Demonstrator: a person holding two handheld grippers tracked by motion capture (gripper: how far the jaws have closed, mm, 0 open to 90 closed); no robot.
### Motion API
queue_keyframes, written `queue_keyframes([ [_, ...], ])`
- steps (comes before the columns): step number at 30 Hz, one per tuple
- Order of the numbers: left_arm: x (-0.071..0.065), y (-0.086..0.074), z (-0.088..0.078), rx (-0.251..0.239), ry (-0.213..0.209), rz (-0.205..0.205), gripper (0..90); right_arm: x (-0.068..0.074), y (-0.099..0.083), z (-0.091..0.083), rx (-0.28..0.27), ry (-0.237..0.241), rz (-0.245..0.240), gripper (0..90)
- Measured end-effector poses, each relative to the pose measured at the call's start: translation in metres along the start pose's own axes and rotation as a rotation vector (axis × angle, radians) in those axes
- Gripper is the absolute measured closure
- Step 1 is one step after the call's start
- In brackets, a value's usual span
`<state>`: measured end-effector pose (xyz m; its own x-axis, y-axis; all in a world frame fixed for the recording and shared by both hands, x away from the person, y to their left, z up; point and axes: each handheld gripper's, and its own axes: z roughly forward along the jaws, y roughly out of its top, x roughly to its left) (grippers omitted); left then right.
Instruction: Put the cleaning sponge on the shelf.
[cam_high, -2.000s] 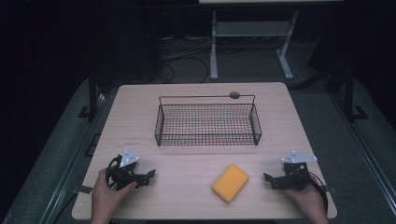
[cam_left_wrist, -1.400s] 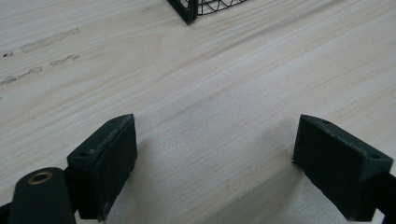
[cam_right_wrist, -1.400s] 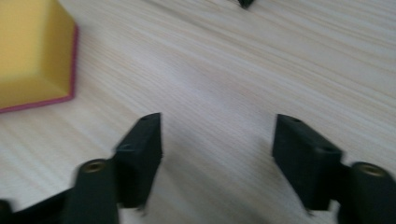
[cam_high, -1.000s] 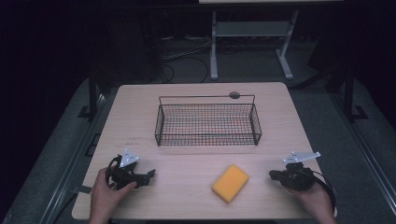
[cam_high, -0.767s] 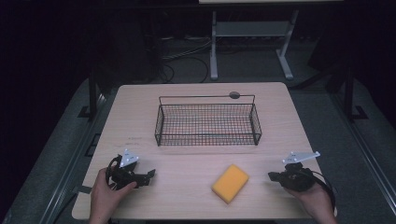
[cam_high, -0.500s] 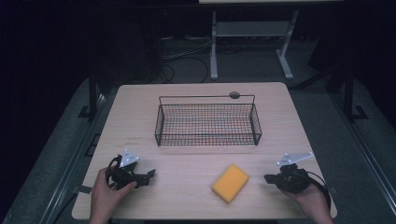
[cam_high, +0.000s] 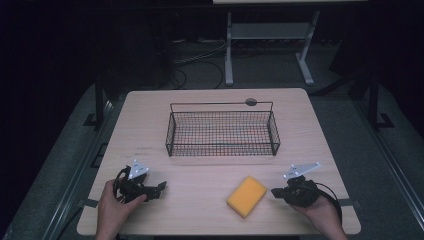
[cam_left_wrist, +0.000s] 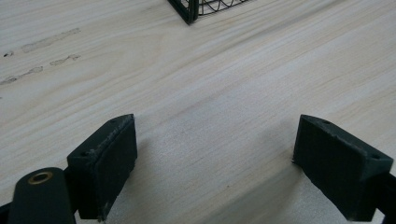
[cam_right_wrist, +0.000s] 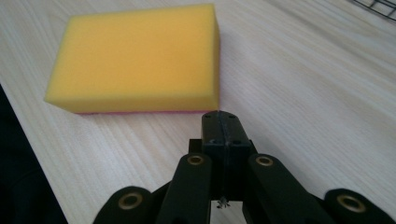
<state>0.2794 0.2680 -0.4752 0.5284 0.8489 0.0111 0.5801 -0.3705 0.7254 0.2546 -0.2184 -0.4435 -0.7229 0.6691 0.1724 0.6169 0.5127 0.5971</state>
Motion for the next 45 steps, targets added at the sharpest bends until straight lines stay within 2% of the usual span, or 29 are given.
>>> queue_keyframes([
  [7, 0.000, 0.000, 0.000, 0.001, 0.000, 0.001, 12.6, 0.003, 0.005, 0.010, 0.018, 0.020, -0.017, 89.8],
  [17, 0.000, 0.000, 0.000, 0.001, 0.000, 0.001, 12.7, 0.001, 0.016, 0.019, 0.029, 0.017, -0.029, 89.7],
  [22, 0.000, 0.000, 0.000, 0.001, 0.000, 0.001, 12.7, 0.003, 0.024, 0.026, 0.036, 0.020, -0.054, 89.8],
  [45, 0.000, 0.000, 0.000, -0.002, 0.000, -0.001, 12.7, 0.007, 0.052, 0.041, 0.020, 0.013, -0.093, 89.8],
])
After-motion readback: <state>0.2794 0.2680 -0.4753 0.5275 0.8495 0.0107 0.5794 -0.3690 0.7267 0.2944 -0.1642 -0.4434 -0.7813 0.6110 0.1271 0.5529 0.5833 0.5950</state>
